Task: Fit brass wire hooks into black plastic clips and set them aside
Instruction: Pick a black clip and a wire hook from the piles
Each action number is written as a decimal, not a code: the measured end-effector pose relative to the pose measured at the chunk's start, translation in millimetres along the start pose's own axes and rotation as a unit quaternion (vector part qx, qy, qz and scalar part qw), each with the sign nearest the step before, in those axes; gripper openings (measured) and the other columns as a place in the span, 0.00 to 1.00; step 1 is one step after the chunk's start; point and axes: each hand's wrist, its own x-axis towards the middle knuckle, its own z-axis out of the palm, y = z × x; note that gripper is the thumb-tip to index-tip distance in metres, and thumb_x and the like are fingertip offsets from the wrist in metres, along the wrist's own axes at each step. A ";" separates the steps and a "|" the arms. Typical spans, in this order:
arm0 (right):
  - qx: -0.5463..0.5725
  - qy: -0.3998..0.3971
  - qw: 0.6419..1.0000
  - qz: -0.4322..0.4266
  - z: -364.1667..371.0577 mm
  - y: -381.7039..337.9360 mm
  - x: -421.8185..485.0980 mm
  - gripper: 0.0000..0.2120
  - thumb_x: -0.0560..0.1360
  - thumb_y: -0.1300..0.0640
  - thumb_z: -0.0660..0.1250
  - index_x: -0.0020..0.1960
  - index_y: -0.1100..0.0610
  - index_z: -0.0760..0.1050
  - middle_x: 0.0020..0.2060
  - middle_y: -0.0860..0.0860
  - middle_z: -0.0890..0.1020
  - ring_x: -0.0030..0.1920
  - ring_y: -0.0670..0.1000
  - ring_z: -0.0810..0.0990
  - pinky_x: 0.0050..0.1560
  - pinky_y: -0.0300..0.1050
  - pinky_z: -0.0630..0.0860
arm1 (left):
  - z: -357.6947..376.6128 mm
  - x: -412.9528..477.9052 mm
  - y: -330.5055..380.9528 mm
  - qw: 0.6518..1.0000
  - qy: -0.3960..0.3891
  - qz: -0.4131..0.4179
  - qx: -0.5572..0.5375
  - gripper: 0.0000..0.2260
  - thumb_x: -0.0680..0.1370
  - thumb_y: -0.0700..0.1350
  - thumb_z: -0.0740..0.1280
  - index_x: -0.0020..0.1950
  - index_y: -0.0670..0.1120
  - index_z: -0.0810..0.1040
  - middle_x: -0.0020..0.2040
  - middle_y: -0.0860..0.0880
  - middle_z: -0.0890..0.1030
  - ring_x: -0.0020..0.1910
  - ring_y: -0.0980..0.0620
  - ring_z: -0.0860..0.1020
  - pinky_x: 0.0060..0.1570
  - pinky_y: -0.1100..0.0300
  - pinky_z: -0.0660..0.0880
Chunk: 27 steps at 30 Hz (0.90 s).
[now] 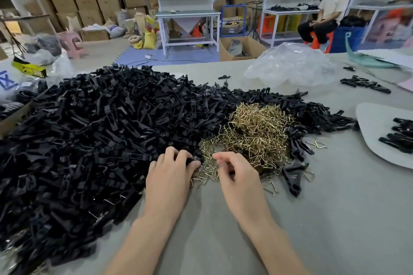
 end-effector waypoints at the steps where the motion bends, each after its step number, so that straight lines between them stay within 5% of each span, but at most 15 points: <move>1: -0.003 0.001 1.000 -0.002 -0.1 -0.1 -0.2 0.10 0.81 0.61 0.65 0.56 0.50 0.81 0.47 0.43 0.82 0.45 0.44 0.79 0.46 0.34 0.74 | -1.2 -0.5 -0.5 1.000 0.000 -0.003 -0.007 0.16 0.80 0.59 0.60 0.57 0.50 0.79 0.51 0.50 0.76 0.51 0.47 0.78 0.53 0.51 0.71; 7: -0.017 0.040 0.999 0.017 -7.6 -2.1 2.5 0.11 0.80 0.62 0.64 0.55 0.49 0.81 0.47 0.42 0.81 0.48 0.43 0.79 0.47 0.32 0.73 | -8.2 -3.6 -0.8 0.996 0.044 -0.017 -0.073 0.14 0.81 0.59 0.59 0.55 0.50 0.77 0.48 0.55 0.82 0.47 0.50 0.79 0.52 0.53 0.69; 13: -0.223 0.043 0.973 0.038 -8.8 1.7 -1.4 0.11 0.80 0.53 0.65 0.61 0.49 0.80 0.48 0.46 0.74 0.50 0.50 0.74 0.47 0.47 0.76 | -10.4 -7.6 5.8 0.985 0.098 -0.038 -0.138 0.12 0.82 0.52 0.61 0.59 0.48 0.78 0.51 0.54 0.79 0.40 0.52 0.72 0.48 0.57 0.68; 19: -0.303 -0.008 0.953 -0.001 -9.8 2.9 -7.5 0.15 0.81 0.47 0.65 0.66 0.46 0.77 0.50 0.46 0.73 0.49 0.49 0.71 0.51 0.46 0.73 | -14.9 -9.0 8.6 0.980 0.081 -0.050 -0.172 0.18 0.84 0.51 0.55 0.69 0.46 0.74 0.54 0.52 0.76 0.42 0.51 0.73 0.54 0.51 0.72; 27: -0.350 -0.015 0.936 -0.014 -8.0 2.9 -7.5 0.11 0.78 0.44 0.68 0.58 0.47 0.77 0.50 0.47 0.74 0.51 0.51 0.74 0.52 0.46 0.72 | -17.7 -12.5 14.9 0.980 0.070 -0.021 -0.186 0.14 0.83 0.44 0.62 0.68 0.47 0.75 0.56 0.51 0.76 0.43 0.51 0.74 0.50 0.50 0.75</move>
